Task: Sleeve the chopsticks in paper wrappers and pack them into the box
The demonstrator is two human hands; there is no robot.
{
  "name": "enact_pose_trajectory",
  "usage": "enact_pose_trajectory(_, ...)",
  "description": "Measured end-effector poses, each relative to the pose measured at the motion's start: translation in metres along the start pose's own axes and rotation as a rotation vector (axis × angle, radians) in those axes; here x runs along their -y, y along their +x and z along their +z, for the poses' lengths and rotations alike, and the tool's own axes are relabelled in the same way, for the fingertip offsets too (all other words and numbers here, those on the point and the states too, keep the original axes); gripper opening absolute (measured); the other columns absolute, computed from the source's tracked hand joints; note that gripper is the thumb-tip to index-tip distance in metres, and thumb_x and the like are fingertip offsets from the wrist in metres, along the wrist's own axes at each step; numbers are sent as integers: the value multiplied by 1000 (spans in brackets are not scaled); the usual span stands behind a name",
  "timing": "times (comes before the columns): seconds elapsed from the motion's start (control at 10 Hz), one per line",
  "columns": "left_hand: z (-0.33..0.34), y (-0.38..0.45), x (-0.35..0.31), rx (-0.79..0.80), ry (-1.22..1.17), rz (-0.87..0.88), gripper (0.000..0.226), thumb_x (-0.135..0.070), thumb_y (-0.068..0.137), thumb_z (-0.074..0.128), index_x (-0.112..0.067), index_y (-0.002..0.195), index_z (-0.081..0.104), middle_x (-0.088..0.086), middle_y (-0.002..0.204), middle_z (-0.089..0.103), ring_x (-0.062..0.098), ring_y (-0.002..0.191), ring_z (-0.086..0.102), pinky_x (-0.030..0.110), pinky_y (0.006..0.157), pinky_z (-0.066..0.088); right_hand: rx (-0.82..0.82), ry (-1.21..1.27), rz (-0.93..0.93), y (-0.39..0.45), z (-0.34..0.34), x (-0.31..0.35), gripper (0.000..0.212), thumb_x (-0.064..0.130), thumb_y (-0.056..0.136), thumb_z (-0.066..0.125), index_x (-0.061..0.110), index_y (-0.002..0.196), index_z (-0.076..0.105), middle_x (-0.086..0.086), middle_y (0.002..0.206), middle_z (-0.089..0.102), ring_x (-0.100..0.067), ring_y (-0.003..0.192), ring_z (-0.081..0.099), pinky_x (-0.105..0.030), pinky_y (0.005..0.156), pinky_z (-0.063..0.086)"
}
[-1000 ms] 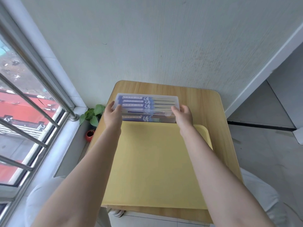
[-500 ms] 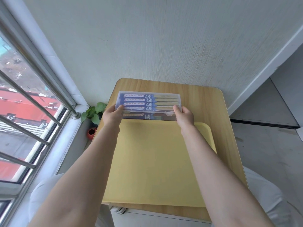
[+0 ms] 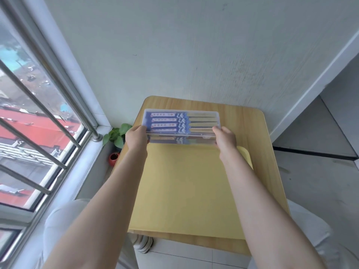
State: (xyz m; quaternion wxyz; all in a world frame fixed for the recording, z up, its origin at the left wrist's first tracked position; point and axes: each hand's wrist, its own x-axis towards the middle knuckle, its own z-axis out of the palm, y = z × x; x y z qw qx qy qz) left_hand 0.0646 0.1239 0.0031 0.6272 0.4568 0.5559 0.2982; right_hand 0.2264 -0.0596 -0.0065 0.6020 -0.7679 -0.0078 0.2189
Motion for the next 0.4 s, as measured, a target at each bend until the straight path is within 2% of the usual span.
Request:
enact_pose_trajectory(0.1, -10, -18, 14, -33, 40, 9, 14, -17, 86, 42, -16, 82, 55, 2, 86, 58, 26, 86, 58, 43, 88, 56, -42, -1, 41, -19, -10, -8, 10, 21, 89, 50, 15, 91, 57, -4, 89, 57, -21, 80, 51, -35, 74, 45)
enact_pose_trajectory(0.2, -23, -33, 36, -29, 113, -1, 12, -20, 88, 38, -18, 87, 49, 3, 93, 57, 26, 90, 58, 53, 93, 54, -66, -66, 112, -39, -18, -21, 22, 29, 88, 46, 12, 101, 54, -5, 99, 61, -24, 86, 57, -41, 81, 51)
enact_pose_trajectory(0.3, -34, -46, 51, -39, 239, -6, 25, -26, 89, 37, -12, 102, 53, 3, 91, 56, 23, 80, 54, 45, 83, 55, -39, -145, 153, -53, -26, -34, 31, 35, 90, 46, 11, 109, 50, -6, 105, 61, -25, 88, 59, -36, 73, 47)
enact_pose_trajectory(0.4, -32, -59, 43, -42, 371, 51, 35, -24, 95, 39, -5, 121, 54, 6, 102, 59, 19, 78, 52, 34, 67, 43, -45, -242, 135, -59, -25, -27, 42, 37, 92, 46, 8, 123, 48, -7, 114, 59, -27, 94, 58, -34, 71, 43)
